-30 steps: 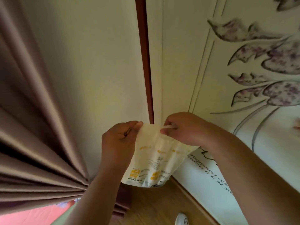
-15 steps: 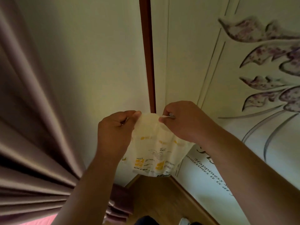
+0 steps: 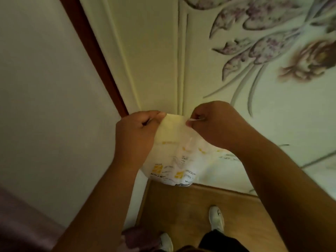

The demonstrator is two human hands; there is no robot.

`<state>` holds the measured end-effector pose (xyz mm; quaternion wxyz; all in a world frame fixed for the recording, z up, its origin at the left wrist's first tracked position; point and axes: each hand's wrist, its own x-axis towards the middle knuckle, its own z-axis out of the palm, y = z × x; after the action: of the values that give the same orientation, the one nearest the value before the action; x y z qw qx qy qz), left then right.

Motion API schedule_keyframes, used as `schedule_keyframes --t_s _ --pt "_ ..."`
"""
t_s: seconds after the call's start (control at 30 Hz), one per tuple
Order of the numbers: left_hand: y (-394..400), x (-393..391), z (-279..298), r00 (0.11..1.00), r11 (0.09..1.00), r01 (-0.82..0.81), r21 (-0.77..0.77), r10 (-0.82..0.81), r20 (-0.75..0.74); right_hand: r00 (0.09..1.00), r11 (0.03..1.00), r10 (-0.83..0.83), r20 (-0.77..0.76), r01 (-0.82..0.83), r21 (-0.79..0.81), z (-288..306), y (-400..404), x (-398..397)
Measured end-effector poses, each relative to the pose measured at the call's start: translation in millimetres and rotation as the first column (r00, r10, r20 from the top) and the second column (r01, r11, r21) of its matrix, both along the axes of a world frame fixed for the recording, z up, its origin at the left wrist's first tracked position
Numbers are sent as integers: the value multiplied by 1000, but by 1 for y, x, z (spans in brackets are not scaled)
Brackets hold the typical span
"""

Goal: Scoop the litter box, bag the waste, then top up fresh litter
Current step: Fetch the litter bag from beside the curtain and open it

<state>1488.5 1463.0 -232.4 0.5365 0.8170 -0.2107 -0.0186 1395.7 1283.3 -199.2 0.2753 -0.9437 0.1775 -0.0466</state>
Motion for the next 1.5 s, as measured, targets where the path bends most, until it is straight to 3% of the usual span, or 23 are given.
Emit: schedule_keyframes --t_s 0.33,0.73,1.03,1.5 --pt "-91 -61 0 915 928 363 83 -372 157 915 913 -404 -13 404 49 -4 -38 -132" --pt "-221 -221 -7 775 779 625 -58 -627 -75 731 736 -677 -85 676 -41 9 -103 -311" --pt "-311 -325 -4 536 542 833 -111 -840 -82 482 485 -874 -58 870 -85 15 -135 -427" --pt "-459 -436 -18 -3 -3 998 -63 -1000 4 -61 -61 -993 -103 998 -10 1 -180 -511"
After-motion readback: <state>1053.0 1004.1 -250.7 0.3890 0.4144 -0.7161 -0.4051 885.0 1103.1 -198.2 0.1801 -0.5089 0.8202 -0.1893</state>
